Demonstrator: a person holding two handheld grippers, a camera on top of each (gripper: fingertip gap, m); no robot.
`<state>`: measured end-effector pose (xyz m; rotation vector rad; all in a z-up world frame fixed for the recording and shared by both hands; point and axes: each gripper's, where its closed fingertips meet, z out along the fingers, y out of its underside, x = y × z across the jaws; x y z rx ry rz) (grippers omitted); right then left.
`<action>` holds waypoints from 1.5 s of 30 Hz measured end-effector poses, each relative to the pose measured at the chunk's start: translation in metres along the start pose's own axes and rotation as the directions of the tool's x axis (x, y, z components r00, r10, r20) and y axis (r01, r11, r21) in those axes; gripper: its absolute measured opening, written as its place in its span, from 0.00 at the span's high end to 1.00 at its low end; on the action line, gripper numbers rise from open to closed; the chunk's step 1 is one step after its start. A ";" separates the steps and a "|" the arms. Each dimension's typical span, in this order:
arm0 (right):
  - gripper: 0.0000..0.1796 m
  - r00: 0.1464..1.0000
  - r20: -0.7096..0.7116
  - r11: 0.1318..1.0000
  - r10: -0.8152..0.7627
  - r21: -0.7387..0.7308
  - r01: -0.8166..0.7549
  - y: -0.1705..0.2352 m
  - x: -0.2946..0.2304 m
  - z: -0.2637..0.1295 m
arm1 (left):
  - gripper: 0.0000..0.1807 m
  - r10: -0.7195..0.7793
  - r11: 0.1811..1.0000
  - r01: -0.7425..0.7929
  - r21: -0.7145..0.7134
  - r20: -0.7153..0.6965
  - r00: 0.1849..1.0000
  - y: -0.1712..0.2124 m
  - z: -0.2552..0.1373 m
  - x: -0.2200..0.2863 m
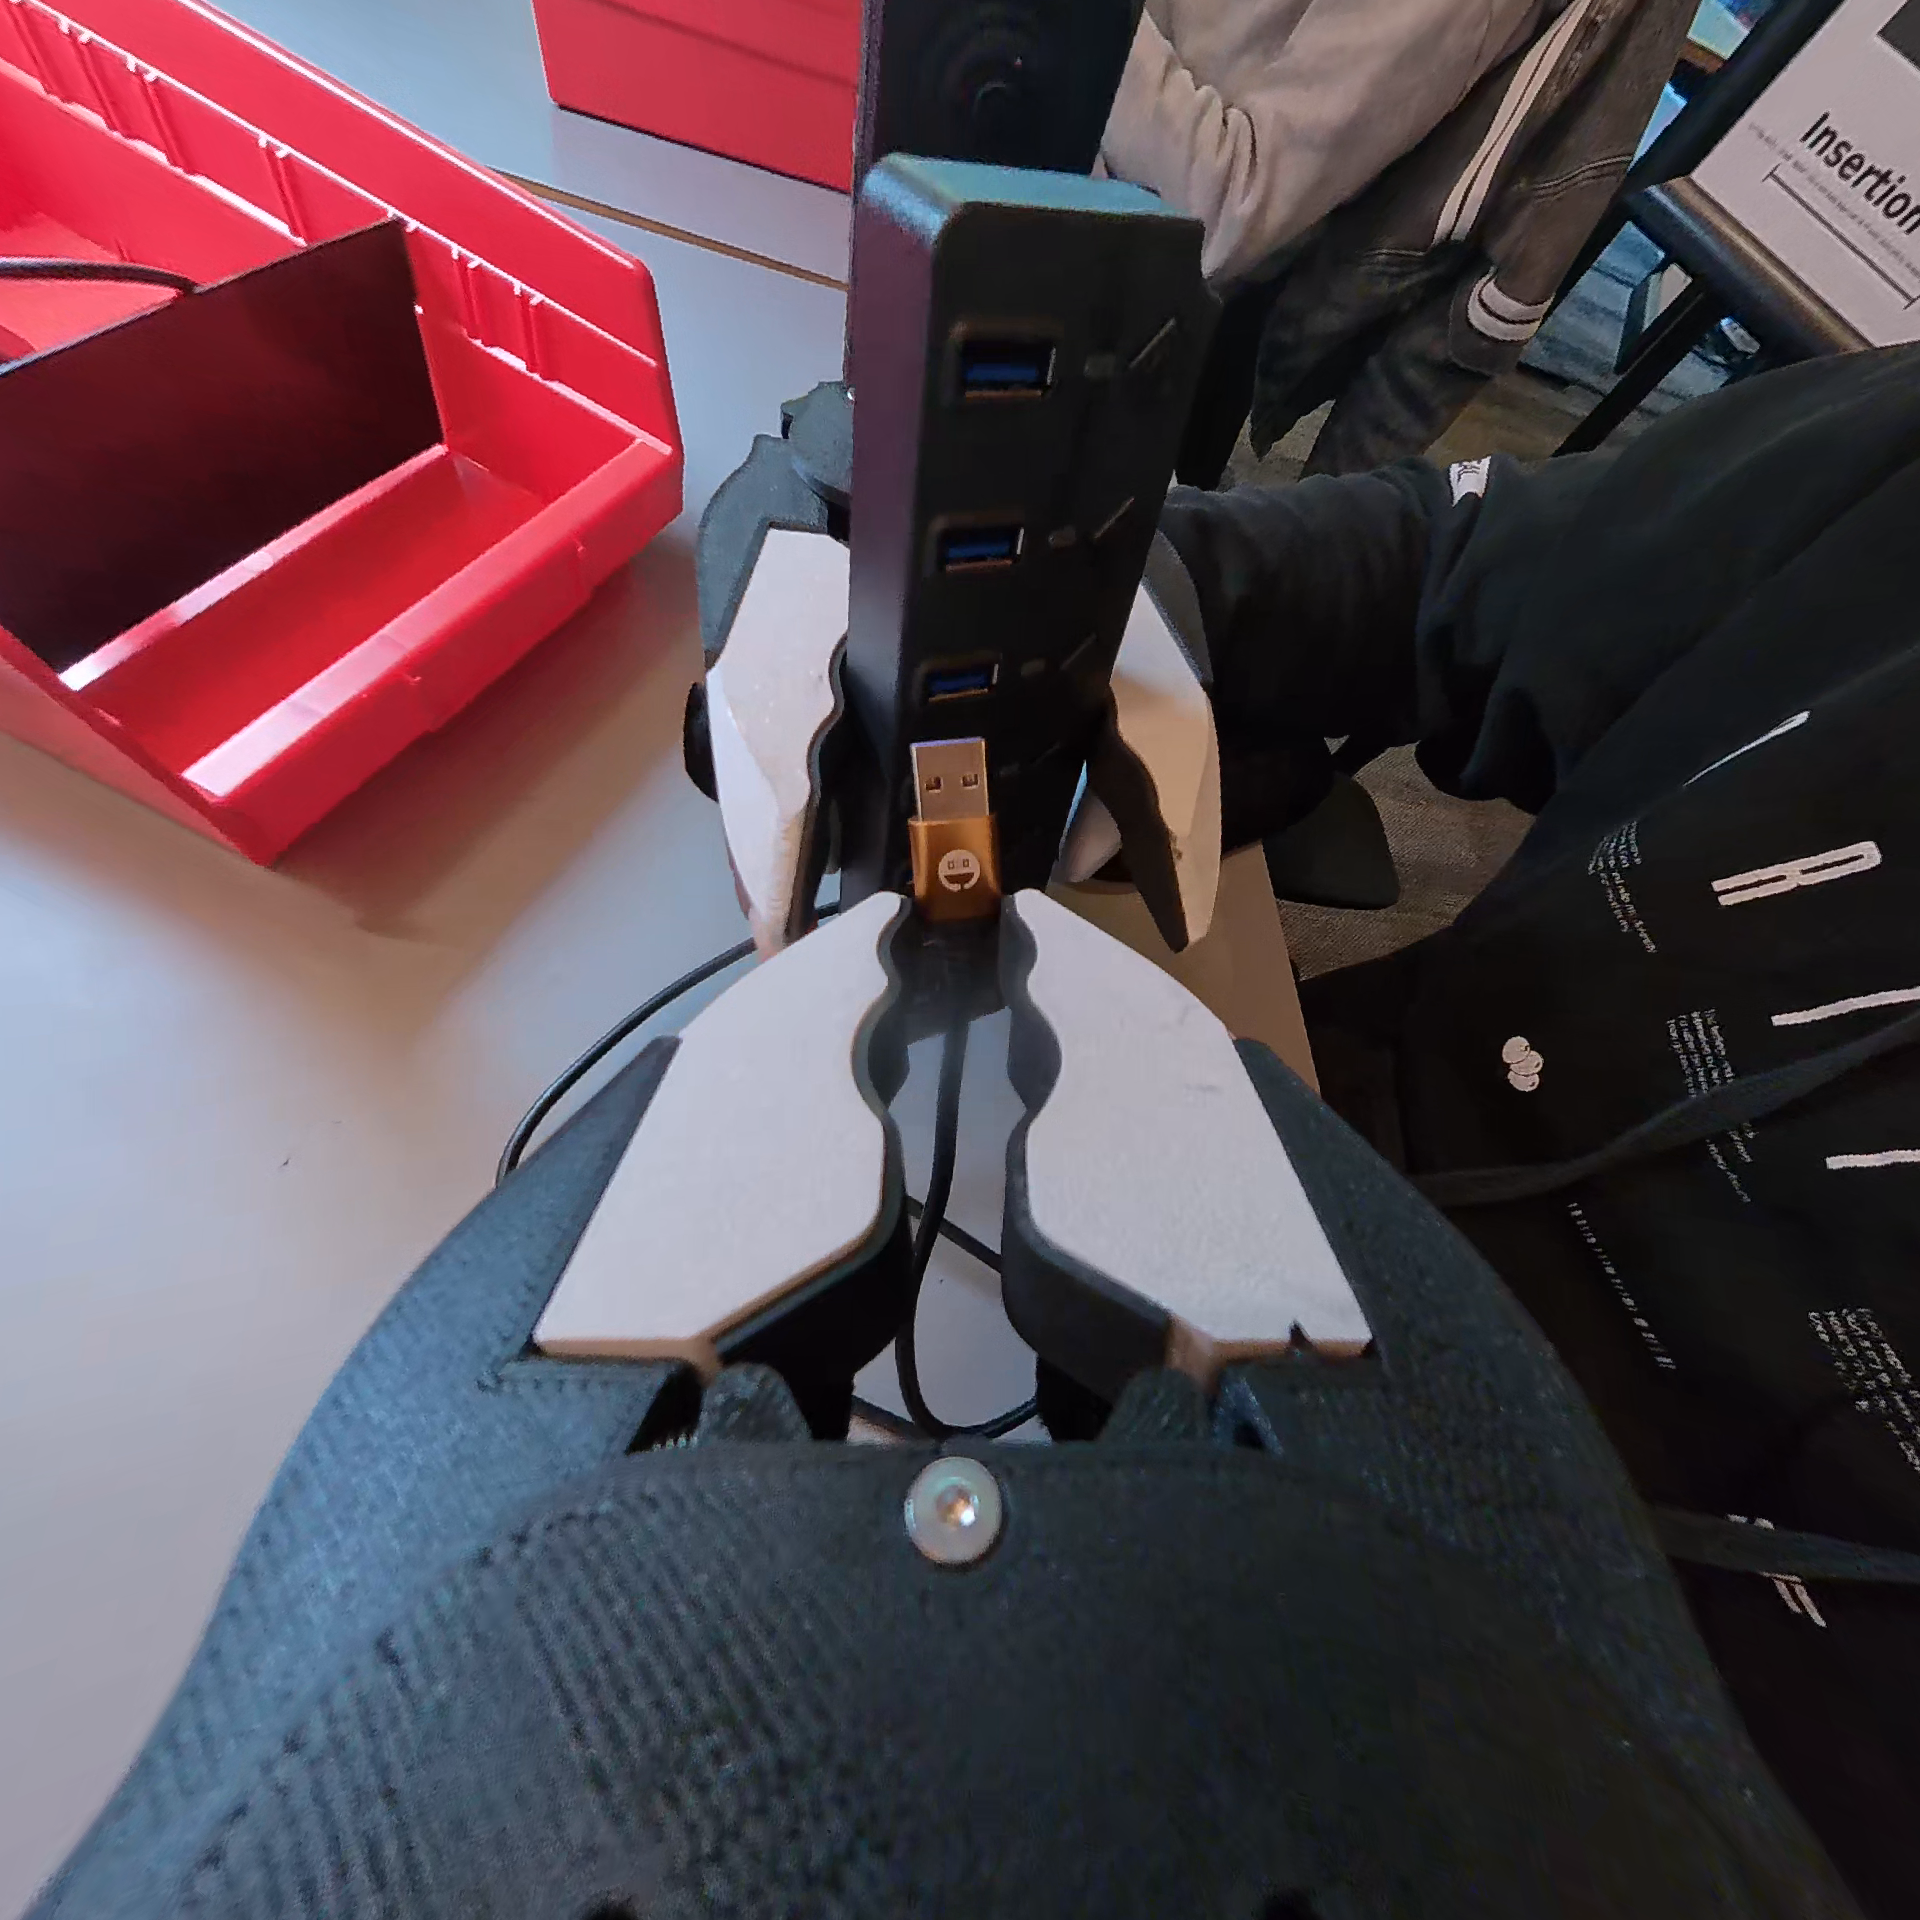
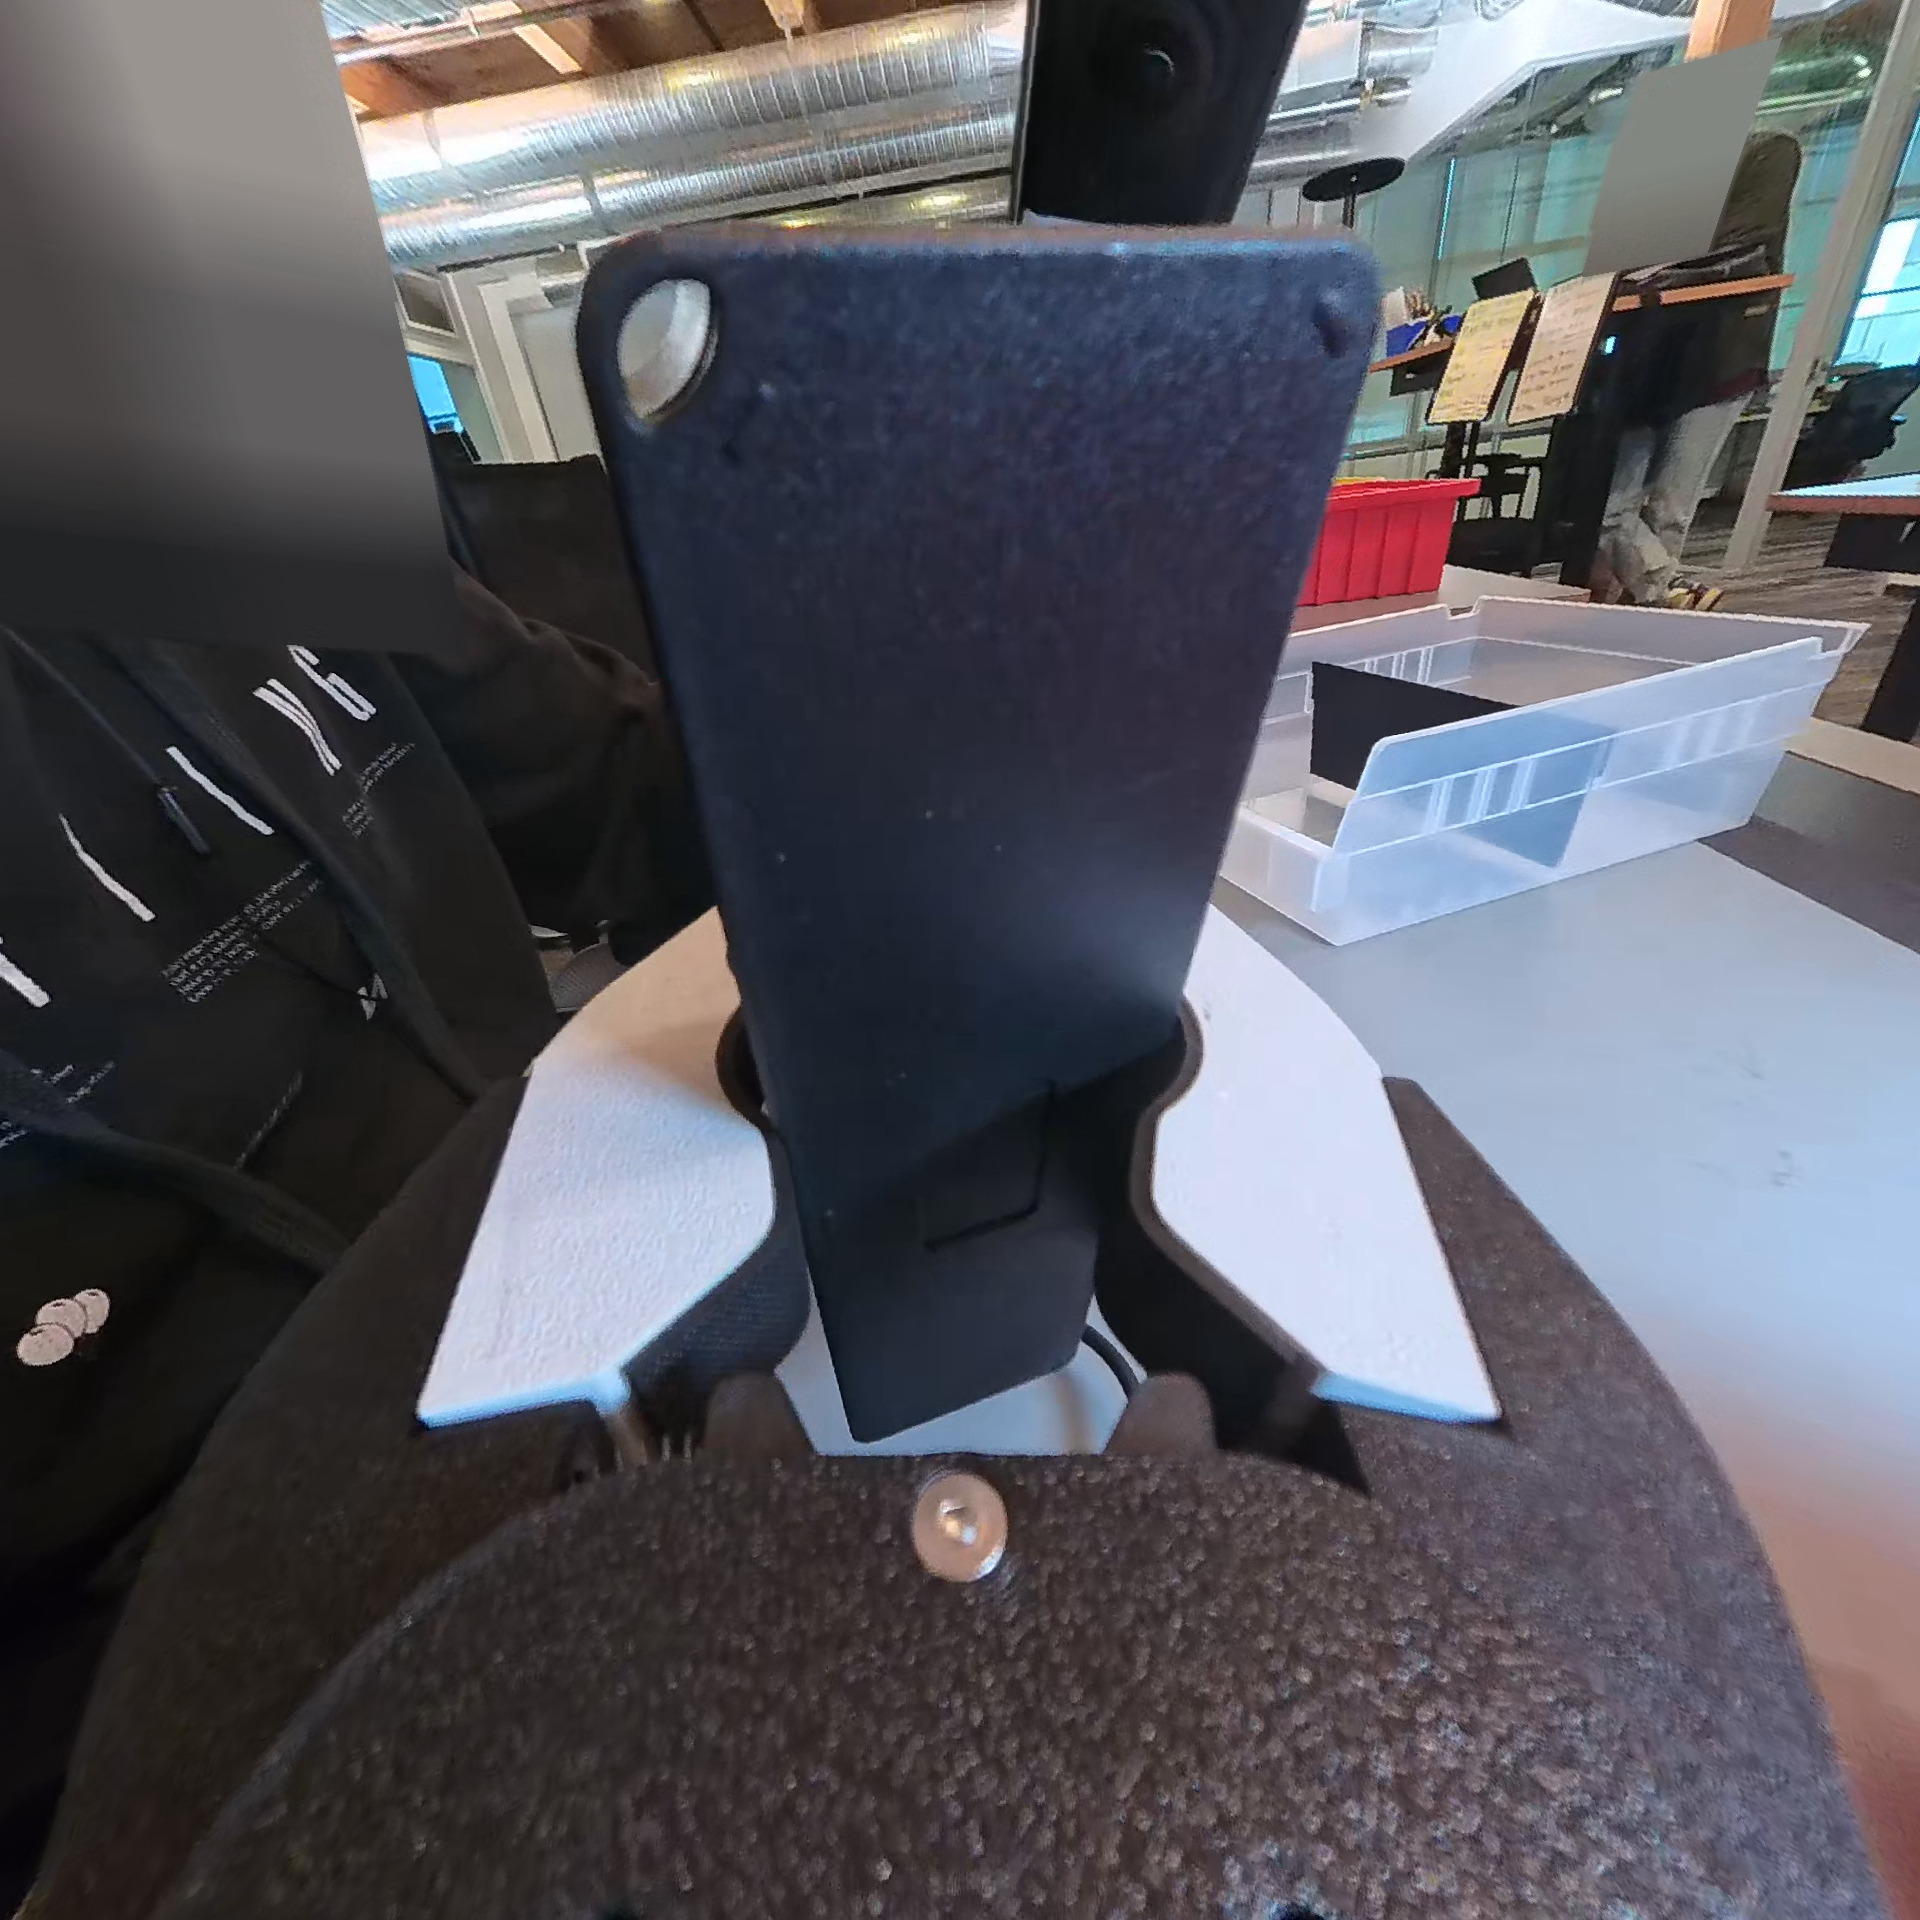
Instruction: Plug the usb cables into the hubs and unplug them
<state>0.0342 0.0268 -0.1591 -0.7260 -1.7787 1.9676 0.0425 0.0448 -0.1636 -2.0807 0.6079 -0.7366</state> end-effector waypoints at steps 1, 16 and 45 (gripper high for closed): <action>0.61 1.000 -0.003 1.000 -0.001 -0.001 0.001 0.000 0.000 0.000 | 0.92 0.001 1.000 -0.001 0.008 -0.005 1.000 -0.001 -0.001 0.000; 0.61 0.999 0.011 0.996 0.033 0.077 -0.033 -0.016 0.001 -0.013 | 0.92 0.109 0.909 0.017 0.417 -0.277 0.955 -0.039 -0.083 0.016; 0.61 0.995 -0.099 0.996 0.022 0.084 -0.013 -0.019 0.021 -0.026 | 0.92 0.543 0.806 -0.393 -0.442 0.816 0.196 0.065 -0.162 -0.069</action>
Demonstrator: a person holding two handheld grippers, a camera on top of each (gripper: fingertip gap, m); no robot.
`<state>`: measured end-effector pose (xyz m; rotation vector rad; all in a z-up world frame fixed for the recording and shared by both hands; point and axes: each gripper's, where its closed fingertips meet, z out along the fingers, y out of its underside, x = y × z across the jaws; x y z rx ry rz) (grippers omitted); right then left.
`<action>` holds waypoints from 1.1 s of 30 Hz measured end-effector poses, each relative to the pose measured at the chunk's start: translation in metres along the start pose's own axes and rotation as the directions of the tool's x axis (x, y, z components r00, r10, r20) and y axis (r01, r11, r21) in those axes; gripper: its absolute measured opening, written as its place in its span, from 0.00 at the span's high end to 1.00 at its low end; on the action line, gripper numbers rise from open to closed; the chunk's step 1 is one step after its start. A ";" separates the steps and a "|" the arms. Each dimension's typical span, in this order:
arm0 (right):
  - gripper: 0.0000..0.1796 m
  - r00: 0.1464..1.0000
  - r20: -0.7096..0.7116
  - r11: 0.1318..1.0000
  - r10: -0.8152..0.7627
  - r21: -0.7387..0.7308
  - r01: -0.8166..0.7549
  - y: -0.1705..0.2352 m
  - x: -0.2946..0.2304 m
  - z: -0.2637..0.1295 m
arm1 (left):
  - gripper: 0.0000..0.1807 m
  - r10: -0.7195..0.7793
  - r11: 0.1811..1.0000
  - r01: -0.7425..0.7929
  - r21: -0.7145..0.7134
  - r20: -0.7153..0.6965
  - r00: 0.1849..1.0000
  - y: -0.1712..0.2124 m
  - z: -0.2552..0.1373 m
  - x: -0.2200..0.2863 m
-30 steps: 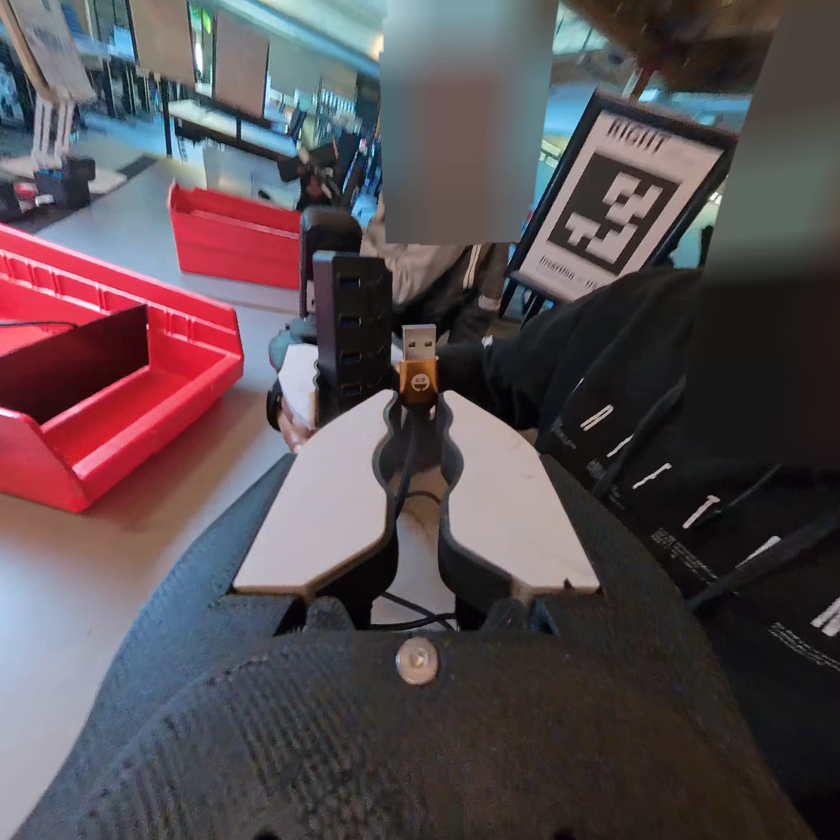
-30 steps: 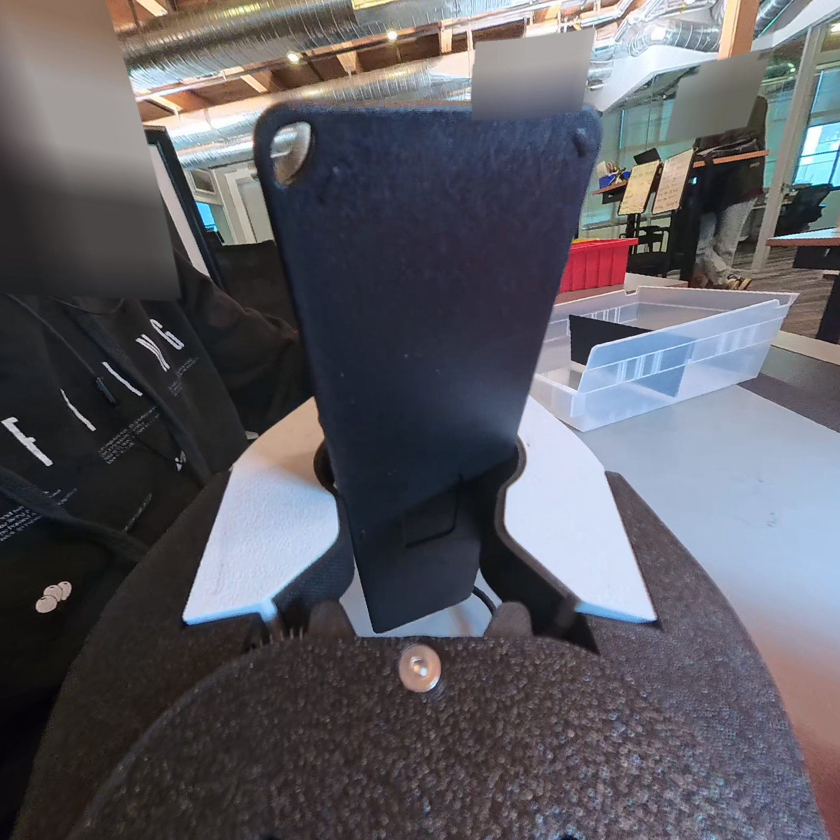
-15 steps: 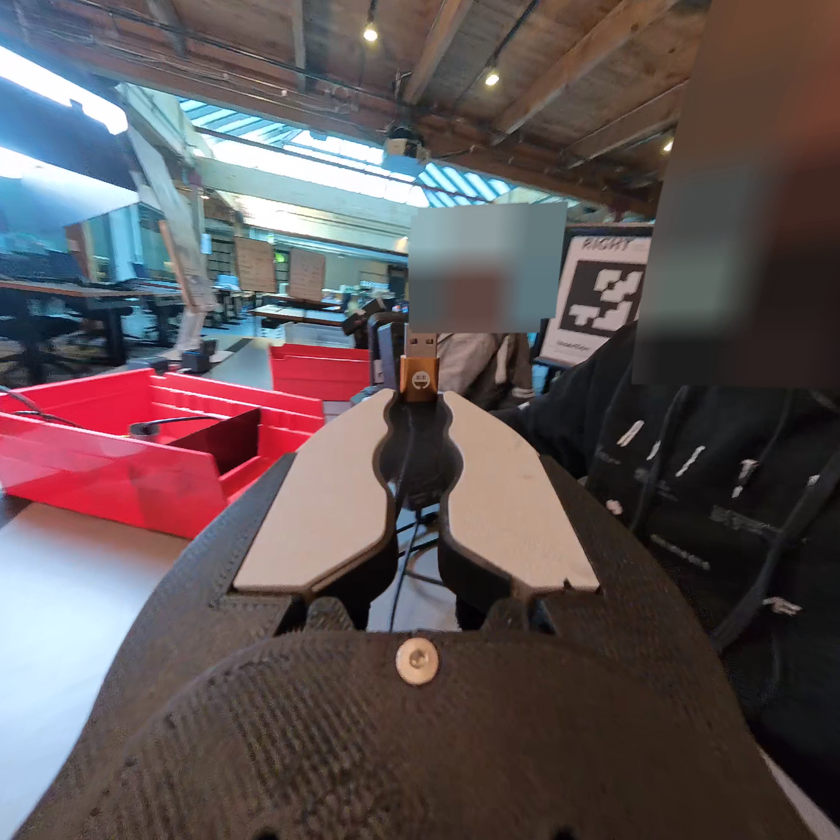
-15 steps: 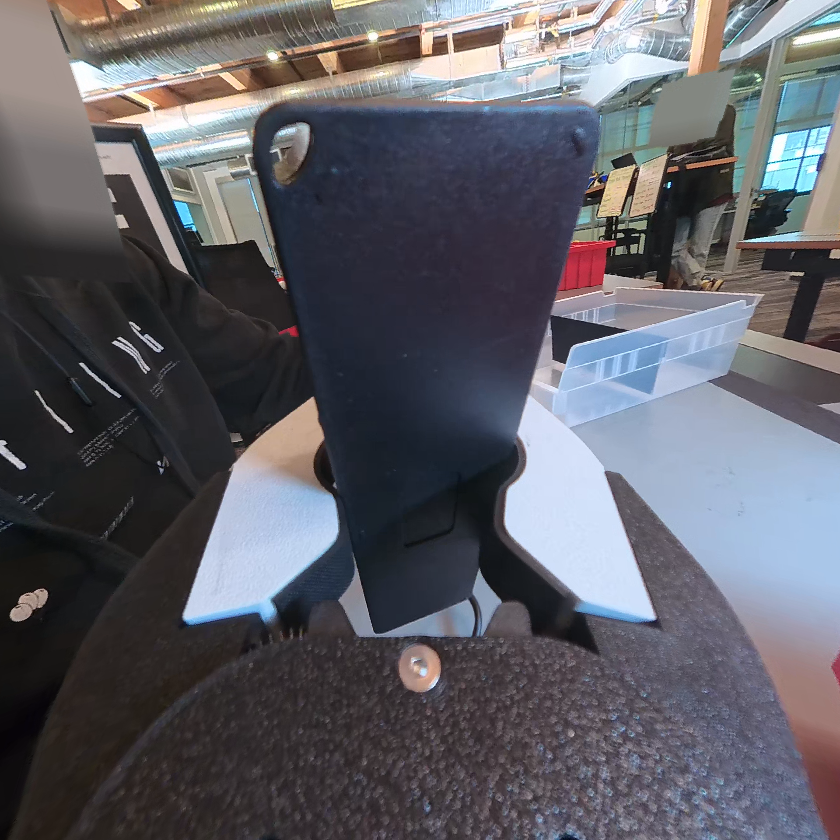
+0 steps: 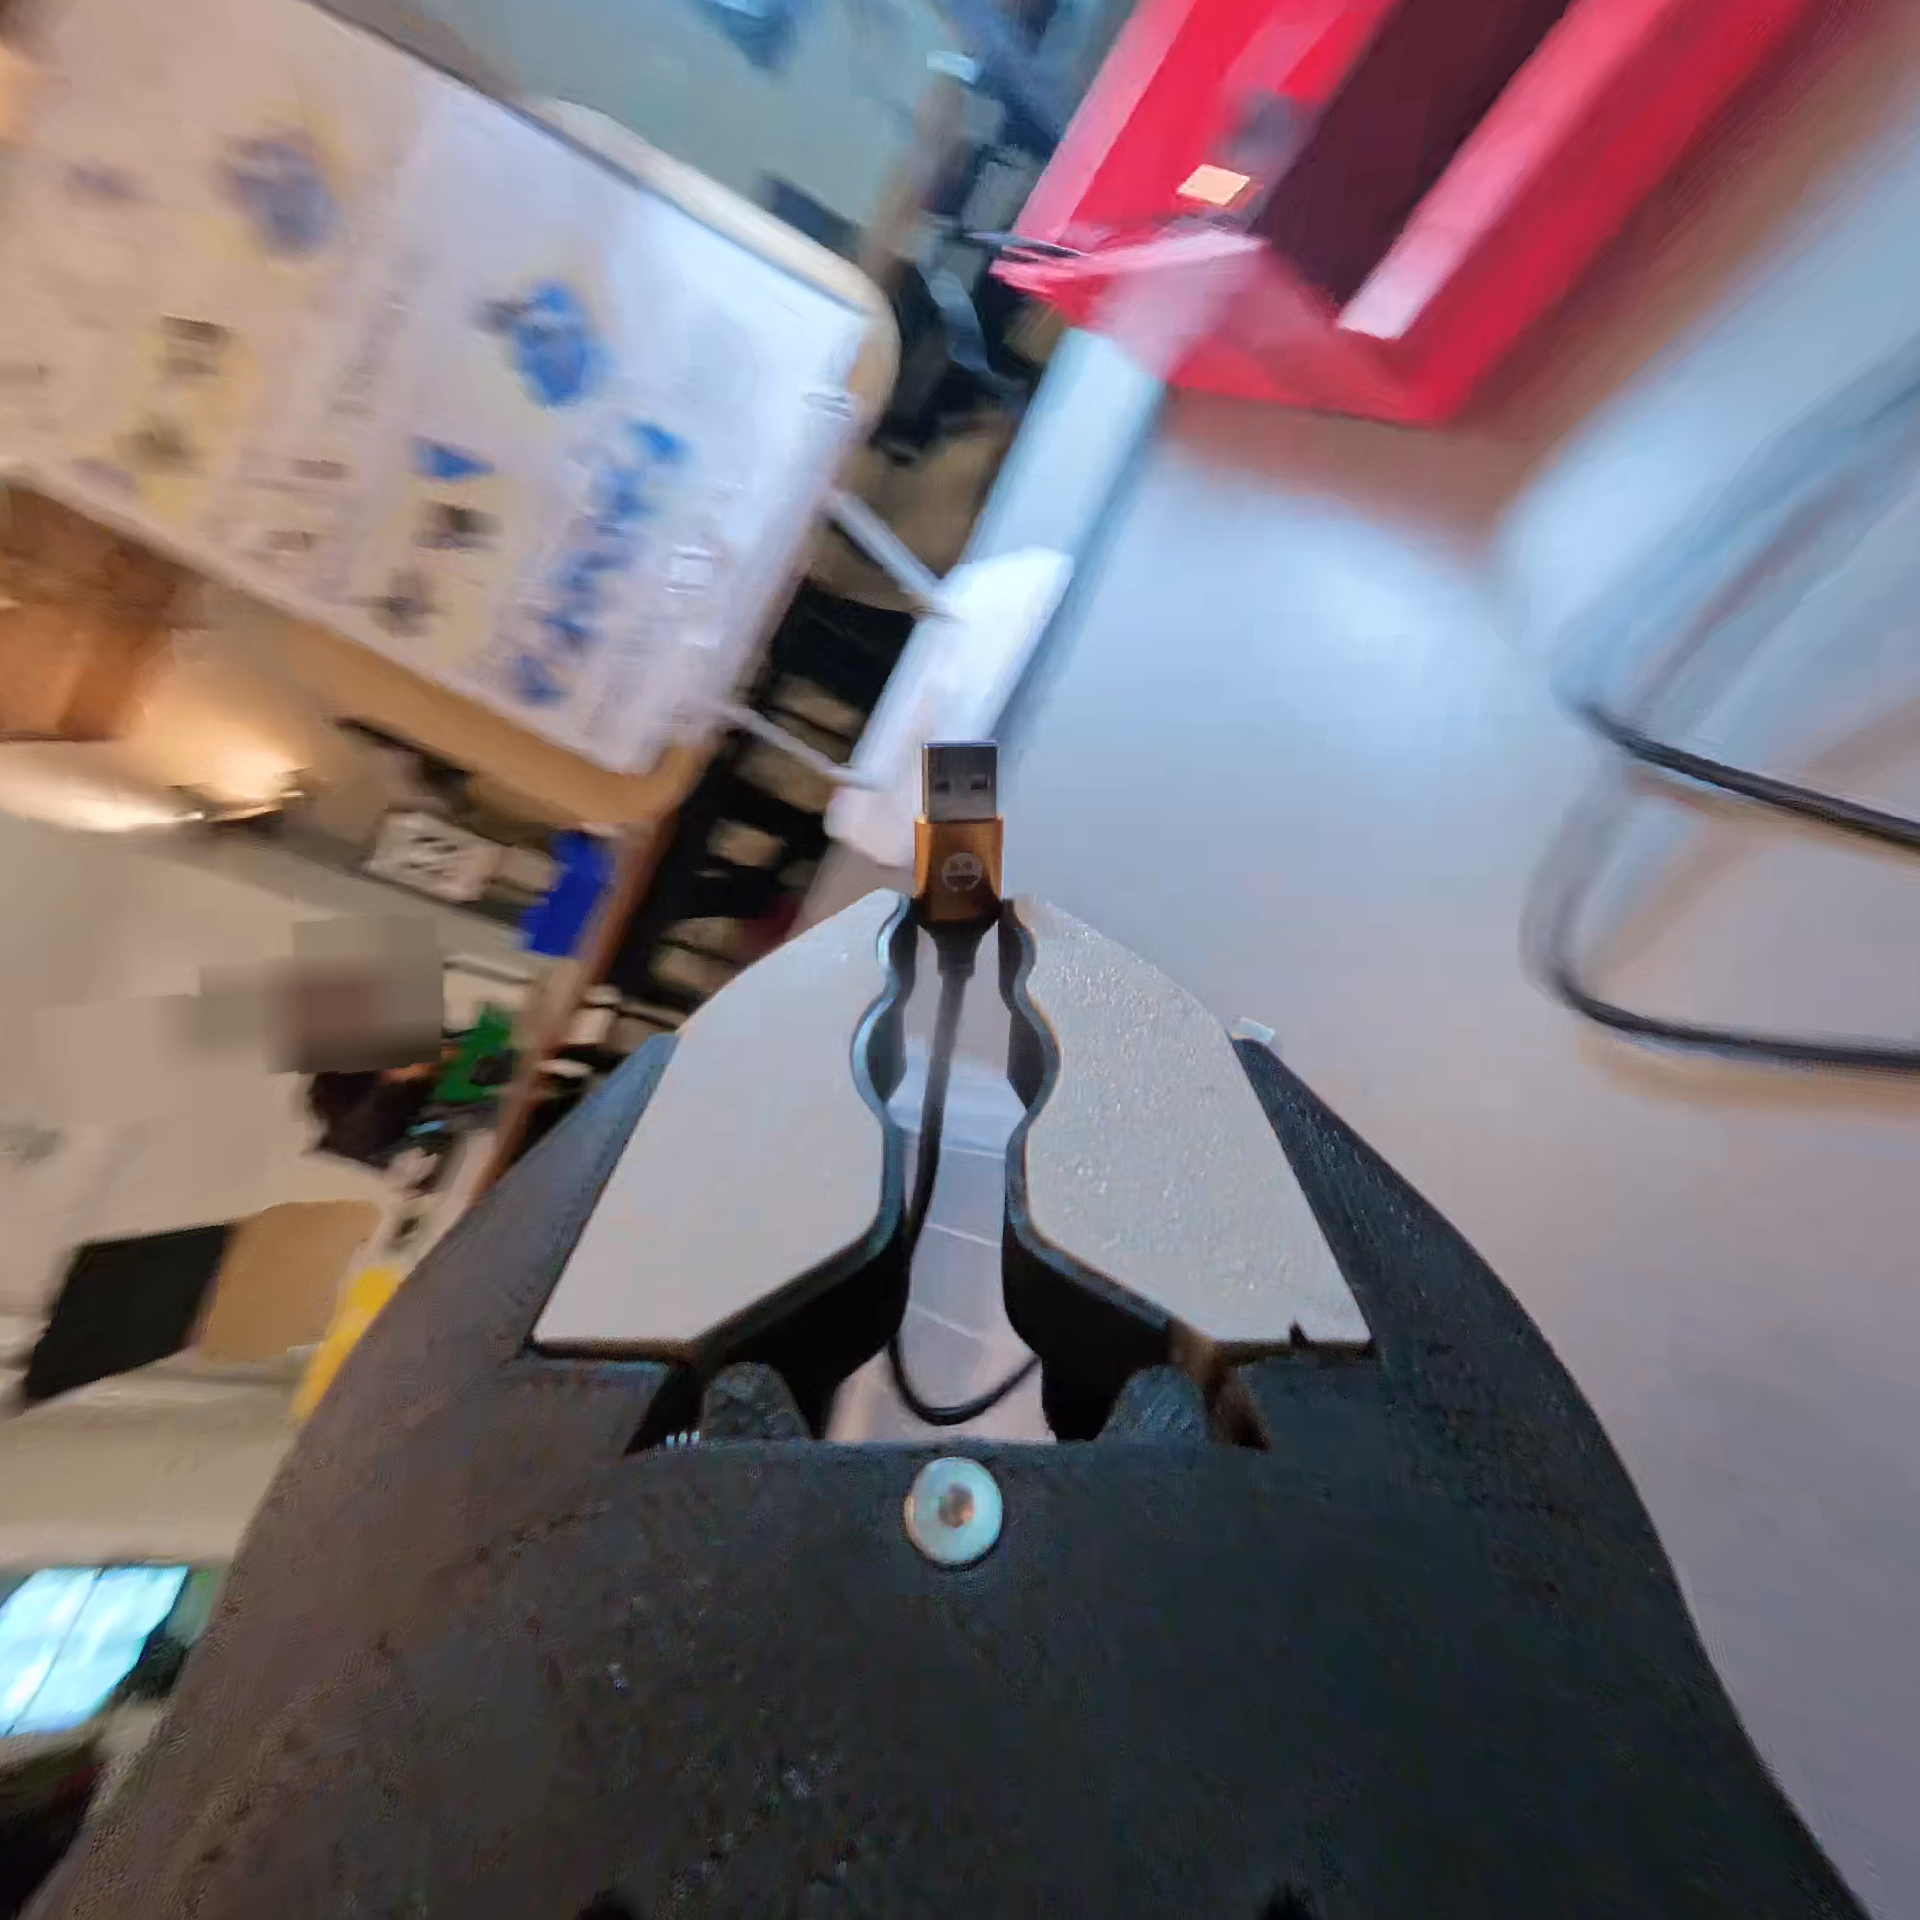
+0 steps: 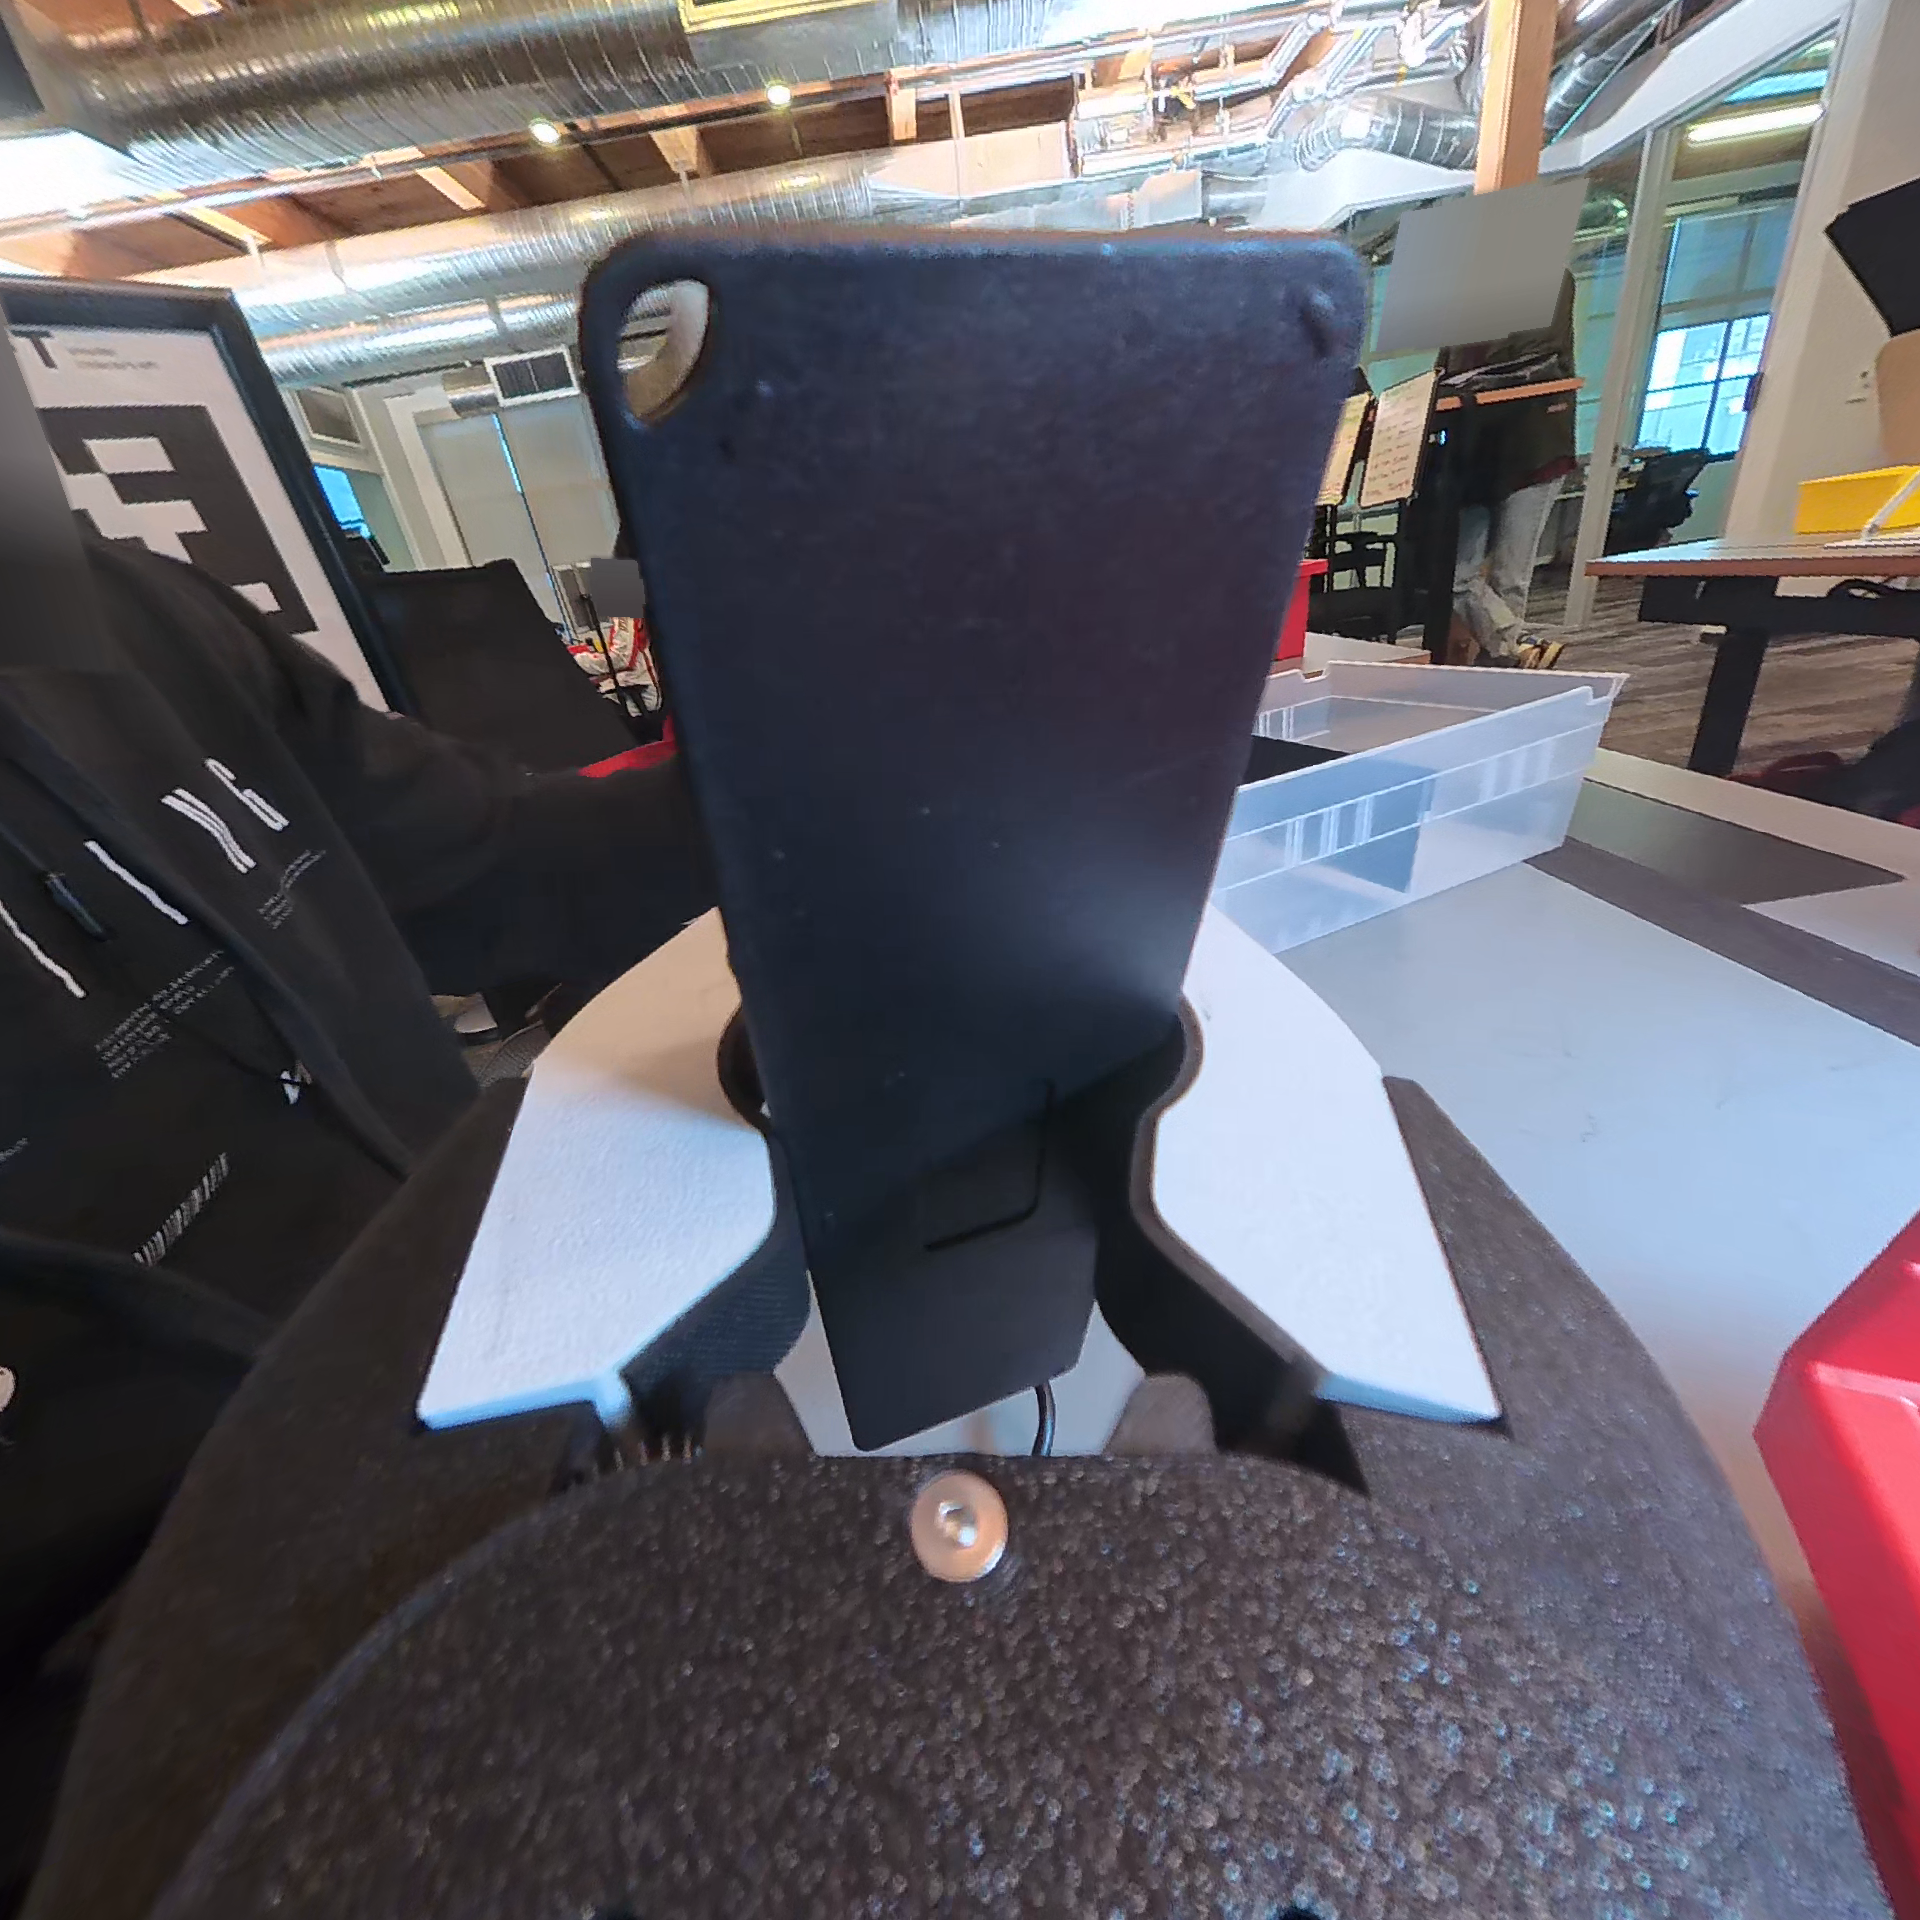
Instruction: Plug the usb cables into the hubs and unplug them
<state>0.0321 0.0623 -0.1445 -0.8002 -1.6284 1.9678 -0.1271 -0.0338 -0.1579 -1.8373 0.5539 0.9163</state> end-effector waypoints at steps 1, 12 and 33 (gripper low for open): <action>0.61 1.000 -0.001 1.000 0.001 0.001 -0.001 0.000 0.001 0.000 | 0.92 -0.010 1.000 0.006 -0.030 -0.130 0.991 0.006 -0.001 0.034; 0.61 1.000 -0.018 1.000 0.000 -0.011 0.000 0.002 0.004 -0.001 | 0.87 -0.368 0.928 0.264 -0.264 -0.763 0.532 0.017 -0.017 0.140; 0.61 1.000 0.005 0.998 0.005 -0.058 -0.004 0.012 0.000 0.004 | 0.96 -0.455 0.843 0.488 -0.225 -0.782 0.426 -0.093 0.006 0.071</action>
